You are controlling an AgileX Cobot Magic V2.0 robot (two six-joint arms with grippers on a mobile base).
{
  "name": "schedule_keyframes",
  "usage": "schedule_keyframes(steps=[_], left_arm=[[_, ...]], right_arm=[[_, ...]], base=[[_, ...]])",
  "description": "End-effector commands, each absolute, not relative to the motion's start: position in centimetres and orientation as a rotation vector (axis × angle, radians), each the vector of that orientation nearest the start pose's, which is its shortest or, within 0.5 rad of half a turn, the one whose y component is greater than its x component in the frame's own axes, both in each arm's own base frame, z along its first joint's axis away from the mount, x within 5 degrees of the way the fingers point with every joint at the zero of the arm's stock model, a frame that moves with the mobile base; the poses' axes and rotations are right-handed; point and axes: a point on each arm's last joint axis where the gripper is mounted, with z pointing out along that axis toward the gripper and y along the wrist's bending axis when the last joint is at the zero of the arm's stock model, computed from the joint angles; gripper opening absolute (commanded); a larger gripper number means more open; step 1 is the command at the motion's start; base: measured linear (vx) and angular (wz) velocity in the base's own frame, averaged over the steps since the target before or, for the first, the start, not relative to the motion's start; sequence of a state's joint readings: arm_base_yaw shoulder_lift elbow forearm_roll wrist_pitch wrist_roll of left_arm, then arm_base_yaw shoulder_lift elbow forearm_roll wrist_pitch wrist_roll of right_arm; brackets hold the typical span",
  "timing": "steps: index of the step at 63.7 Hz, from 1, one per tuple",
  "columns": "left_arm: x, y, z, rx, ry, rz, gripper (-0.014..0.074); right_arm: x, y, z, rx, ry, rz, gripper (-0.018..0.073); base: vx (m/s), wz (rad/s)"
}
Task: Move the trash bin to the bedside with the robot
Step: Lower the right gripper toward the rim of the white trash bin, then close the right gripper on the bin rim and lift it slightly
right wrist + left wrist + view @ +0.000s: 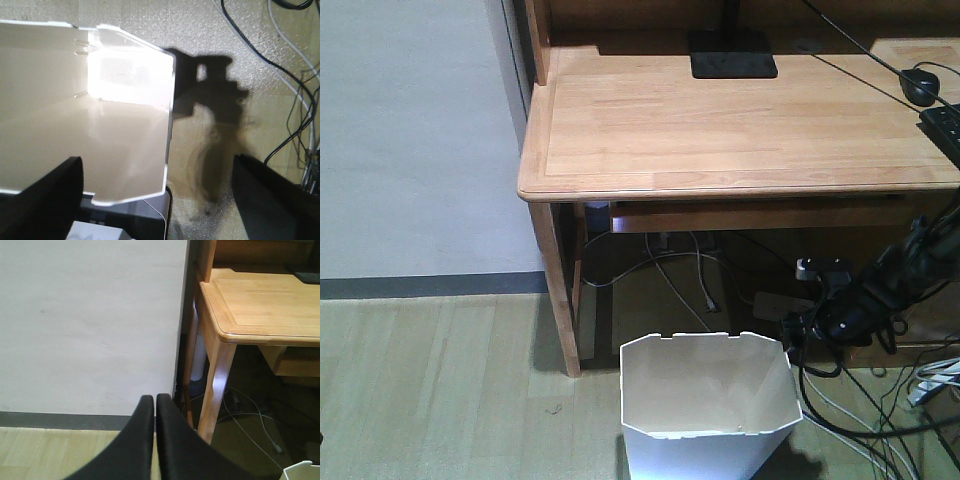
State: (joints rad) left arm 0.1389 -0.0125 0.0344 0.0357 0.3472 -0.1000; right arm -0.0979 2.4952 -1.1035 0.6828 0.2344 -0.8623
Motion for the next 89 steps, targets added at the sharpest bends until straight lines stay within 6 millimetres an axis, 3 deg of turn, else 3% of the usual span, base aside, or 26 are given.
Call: schedule_keyframes(steps=[1, 31, 60, 71, 83, 89], left_arm=[[5.3, 0.8, 17.6, -0.191, 1.766, 0.054, -0.0006], [5.3, 0.8, 17.6, -0.191, 1.766, 0.054, -0.0006], [5.3, 0.8, 17.6, -0.191, 1.766, 0.054, -0.0006], [5.3, 0.8, 17.6, -0.191, 1.766, 0.054, -0.0006], [5.3, 0.8, 17.6, -0.191, 1.766, 0.054, -0.0006], [5.3, 0.8, 17.6, -0.191, 1.766, 0.054, -0.0006]], right_arm=[[35.7, -2.3, -6.3, -0.190, 2.978, 0.193, 0.0581], [35.4, -2.3, -14.4, -0.230, 3.062, 0.220, 0.0581], [36.4, -1.8, -19.8, -0.177, 3.094, 0.339, 0.0552], [36.9, -1.6, -20.6, -0.171, 3.098, 0.393, 0.0404], [37.8, -1.4, -20.1, -0.172, 3.091, 0.460, -0.0020], [38.1, -1.5, -19.6, -0.195, 3.084, 0.494, -0.0012]], base=[[0.00, 0.00], [0.00, 0.00], [0.00, 0.00], [0.00, 0.00], [0.00, 0.00], [0.00, 0.00]])
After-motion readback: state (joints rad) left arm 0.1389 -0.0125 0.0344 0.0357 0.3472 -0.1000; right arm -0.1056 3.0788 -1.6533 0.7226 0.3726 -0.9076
